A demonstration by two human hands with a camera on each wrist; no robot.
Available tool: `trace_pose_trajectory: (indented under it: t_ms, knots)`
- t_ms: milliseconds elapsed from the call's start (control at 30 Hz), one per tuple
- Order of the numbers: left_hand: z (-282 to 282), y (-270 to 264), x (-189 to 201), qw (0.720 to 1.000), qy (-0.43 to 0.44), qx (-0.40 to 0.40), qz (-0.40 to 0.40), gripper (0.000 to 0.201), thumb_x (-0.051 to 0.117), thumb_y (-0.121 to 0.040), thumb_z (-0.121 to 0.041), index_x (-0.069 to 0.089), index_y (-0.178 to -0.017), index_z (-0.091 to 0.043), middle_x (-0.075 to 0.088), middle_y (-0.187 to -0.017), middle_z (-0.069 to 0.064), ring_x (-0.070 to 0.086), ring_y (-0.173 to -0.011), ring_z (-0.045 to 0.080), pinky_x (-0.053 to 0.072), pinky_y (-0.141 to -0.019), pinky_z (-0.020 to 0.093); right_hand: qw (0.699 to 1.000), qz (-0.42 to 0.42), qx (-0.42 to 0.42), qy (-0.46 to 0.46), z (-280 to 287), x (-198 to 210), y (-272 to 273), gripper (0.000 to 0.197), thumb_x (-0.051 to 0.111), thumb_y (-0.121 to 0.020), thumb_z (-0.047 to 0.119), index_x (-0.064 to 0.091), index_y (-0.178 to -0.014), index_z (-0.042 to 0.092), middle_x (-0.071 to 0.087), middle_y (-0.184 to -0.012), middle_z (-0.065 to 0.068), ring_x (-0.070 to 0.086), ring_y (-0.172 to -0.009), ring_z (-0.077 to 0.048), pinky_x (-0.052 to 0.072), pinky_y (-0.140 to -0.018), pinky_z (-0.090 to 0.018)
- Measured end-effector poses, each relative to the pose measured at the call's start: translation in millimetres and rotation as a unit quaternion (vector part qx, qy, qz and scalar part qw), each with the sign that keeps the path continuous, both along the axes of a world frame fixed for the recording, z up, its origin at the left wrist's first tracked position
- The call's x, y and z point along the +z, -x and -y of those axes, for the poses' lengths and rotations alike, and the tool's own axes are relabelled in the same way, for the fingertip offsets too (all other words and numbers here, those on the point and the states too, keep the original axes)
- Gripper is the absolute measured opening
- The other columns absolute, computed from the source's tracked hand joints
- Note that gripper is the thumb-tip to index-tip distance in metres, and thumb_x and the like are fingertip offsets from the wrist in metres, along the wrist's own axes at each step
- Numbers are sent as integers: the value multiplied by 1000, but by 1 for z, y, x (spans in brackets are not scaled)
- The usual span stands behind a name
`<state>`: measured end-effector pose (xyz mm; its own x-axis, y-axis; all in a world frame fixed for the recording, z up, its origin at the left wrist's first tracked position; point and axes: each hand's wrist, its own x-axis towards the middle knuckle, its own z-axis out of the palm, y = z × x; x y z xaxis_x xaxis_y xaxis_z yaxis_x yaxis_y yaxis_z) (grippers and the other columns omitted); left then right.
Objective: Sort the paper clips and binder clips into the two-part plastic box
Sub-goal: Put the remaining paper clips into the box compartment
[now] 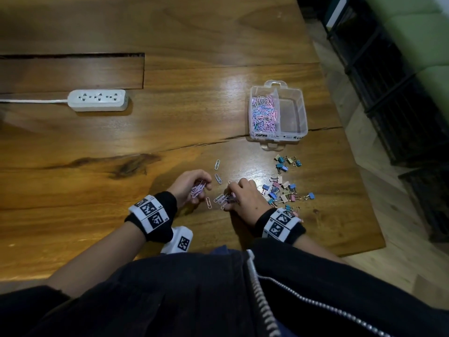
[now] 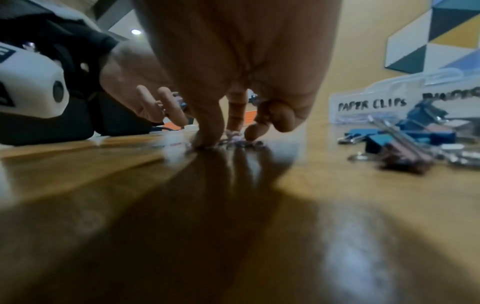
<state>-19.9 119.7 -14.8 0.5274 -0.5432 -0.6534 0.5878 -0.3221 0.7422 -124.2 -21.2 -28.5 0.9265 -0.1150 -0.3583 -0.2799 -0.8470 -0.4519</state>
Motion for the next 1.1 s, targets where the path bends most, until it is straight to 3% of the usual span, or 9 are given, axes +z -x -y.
trace_pose_trajectory:
  t_ms: [67,233,367,500,600,700,800,900,1100]
  knots:
    - [-2,0,1,977,-131,-106,134,27,45,-92,-23,46,-66,-17,48,-61,-1,42,-43,5,32,-40,17,1000,6,1,-9,-2,-2,-3,27,54,-86,25,51,-108,8,49,-116,-9,39,-107,-20,32,-90,-22]
    - [-6,15,-2,767,-401,-322,384,41,55,-79,-58,49,-81,-18,57,-85,2,56,-79,21,44,-66,29,999,-3,-25,-48,-2,-3,-11,16,50,-89,15,52,-103,7,51,-113,-8,42,-99,-14,30,-84,-20]
    - [3,29,-8,722,-408,-354,432,44,50,-86,-51,52,-104,-11,62,-104,7,59,-97,25,47,-74,33,980,-5,-134,-144,6,2,-14,6,58,-85,12,54,-87,7,58,-93,-8,53,-83,-17,41,-75,-24]
    - [8,32,-9,747,-372,-374,406,25,40,-94,-29,53,-97,-8,60,-99,10,58,-92,28,43,-73,32,906,-25,-249,-342,20,9,-8,21,59,-81,1,46,-74,17,52,-76,2,51,-68,-10,44,-64,-22]
    - [9,24,-10,839,-288,-310,341,26,40,-93,-22,41,-67,-17,49,-73,4,48,-73,23,35,-63,29,800,-39,-325,-503,29,17,-5,24,48,-84,-9,50,-100,8,53,-85,-3,53,-65,-11,46,-55,-18]
    - [8,16,-7,991,-63,-74,94,28,34,-86,-4,33,-60,-15,40,-52,1,36,-41,16,23,-40,16,720,-51,-359,-592,36,25,-3,21,34,-90,-4,52,-98,2,53,-80,-5,52,-56,-10,43,-45,-14]
    - [8,10,4,987,131,45,-82,7,34,-68,-11,35,-61,-11,47,-45,2,31,-28,7,21,-33,4,654,-48,-404,-638,37,24,0,23,29,-88,6,49,-78,4,49,-76,-7,46,-58,-16,41,-48,-19]
    - [8,5,4,990,125,34,-52,28,39,-83,-27,40,-60,-11,52,-46,0,37,-29,7,26,-31,6,687,-63,-391,-610,36,23,2,26,29,-89,7,47,-70,6,49,-70,-6,49,-54,-15,42,-47,-19]
    - [14,11,-3,975,-133,-109,137,32,34,-99,-22,50,-73,-14,52,-71,5,50,-53,14,37,-43,18,871,-75,-321,-366,26,18,7,31,31,-87,-6,51,-69,9,51,-68,-3,46,-58,-11,35,-47,-15]
